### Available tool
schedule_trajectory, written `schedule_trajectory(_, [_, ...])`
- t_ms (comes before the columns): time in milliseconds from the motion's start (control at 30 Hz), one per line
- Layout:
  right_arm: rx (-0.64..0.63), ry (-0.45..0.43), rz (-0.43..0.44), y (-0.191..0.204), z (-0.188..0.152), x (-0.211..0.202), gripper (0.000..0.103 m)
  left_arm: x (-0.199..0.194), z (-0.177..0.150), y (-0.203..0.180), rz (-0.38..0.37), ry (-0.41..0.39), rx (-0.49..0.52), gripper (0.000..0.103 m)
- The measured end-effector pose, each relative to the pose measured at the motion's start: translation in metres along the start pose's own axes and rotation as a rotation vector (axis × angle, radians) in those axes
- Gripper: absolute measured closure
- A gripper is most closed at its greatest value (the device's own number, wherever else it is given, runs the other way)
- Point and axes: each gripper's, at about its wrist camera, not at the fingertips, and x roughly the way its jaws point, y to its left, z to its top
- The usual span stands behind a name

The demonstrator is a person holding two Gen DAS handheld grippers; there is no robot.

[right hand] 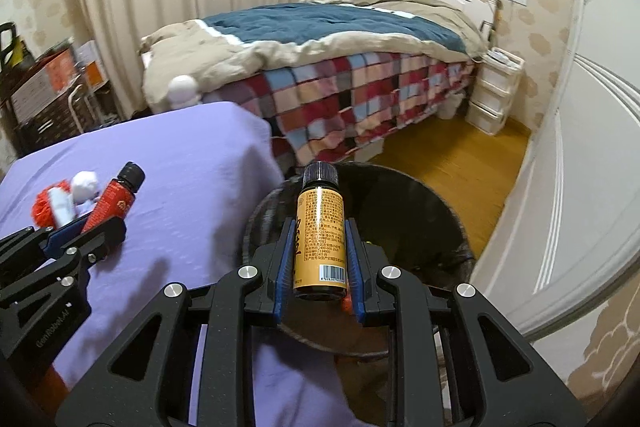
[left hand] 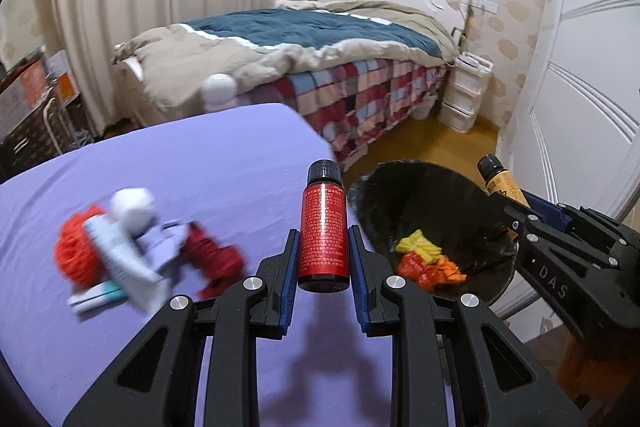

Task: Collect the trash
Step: 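Carry the red and gold spray cans over the black bin with both tools, then open both tools to drop the spray cans into the bin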

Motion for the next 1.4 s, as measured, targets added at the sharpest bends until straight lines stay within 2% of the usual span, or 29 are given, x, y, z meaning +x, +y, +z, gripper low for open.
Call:
schedule_trajectory(400, [0.046,0.03,-0.035,-0.039,0.003,0.036,0.08,0.057,0.018,-0.045,0.013,0.056,0.065,0.078])
schedule_trajectory(967, [0.109,0.068,-0.038,-0.068,0.002,0.063,0.079,0.088,0.023,-0.078,0.022,0.099,0.138,0.077])
schedule_trajectory(1000, [0.114,0.069,-0.036,-0.069,0.002,0.064,0.079,0.087,0.022,-0.078,0.025,0.099,0.137,0.071])
schedule_trajectory(1033, [0.12,0.068,-0.035,-0.071,0.002,0.065,0.079,0.088,0.023,-0.077,0.029,0.096,0.135,0.061])
schedule_trajectory(1100, [0.124,0.069,-0.037,-0.072,0.001,0.065,0.078,0.086,0.024,-0.076,0.035,0.083,0.122,0.052])
schedule_trajectory(1233, [0.133,0.067,-0.047,-0.074,0.0,0.064,0.078,0.083,0.023,-0.074,0.045,0.08,0.116,0.044])
schedule_trajectory(1400, [0.134,0.066,-0.052,-0.074,-0.002,0.06,0.073,0.076,0.02,-0.066,0.064,0.08,0.099,0.04])
